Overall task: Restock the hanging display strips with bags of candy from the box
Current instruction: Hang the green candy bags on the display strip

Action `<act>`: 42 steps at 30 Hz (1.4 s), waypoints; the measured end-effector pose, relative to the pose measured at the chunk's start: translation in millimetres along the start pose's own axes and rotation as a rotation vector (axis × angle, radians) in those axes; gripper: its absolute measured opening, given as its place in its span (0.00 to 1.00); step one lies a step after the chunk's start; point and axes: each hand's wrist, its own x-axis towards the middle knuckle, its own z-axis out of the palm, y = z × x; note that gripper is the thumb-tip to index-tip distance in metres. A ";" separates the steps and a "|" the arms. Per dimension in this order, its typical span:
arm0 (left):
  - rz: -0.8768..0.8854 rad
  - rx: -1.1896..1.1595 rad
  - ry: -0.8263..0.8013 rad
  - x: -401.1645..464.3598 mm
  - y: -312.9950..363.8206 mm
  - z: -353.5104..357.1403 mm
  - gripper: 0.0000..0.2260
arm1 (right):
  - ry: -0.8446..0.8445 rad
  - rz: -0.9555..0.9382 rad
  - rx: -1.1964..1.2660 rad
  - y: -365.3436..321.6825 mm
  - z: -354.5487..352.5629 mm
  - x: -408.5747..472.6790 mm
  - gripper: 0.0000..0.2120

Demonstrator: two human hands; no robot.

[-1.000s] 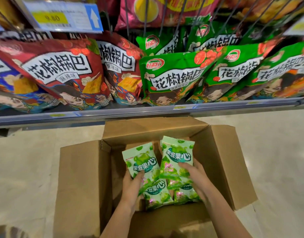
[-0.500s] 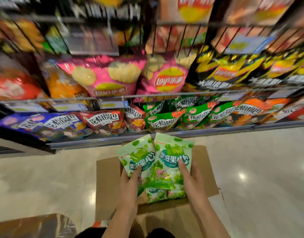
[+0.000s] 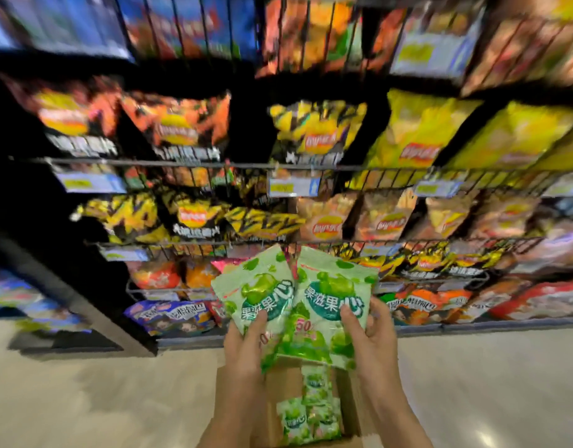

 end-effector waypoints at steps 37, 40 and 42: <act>0.820 0.259 0.130 -108.0 363.7 -241.8 0.31 | -0.386 -0.517 0.026 -205.7 269.1 -160.1 0.24; 0.799 0.240 0.112 -95.0 382.3 -278.3 0.32 | -0.404 -0.509 0.045 -207.2 304.0 -180.6 0.22; 0.801 0.234 0.110 -86.6 392.9 -296.8 0.33 | -0.399 -0.502 0.052 -207.9 322.1 -188.8 0.22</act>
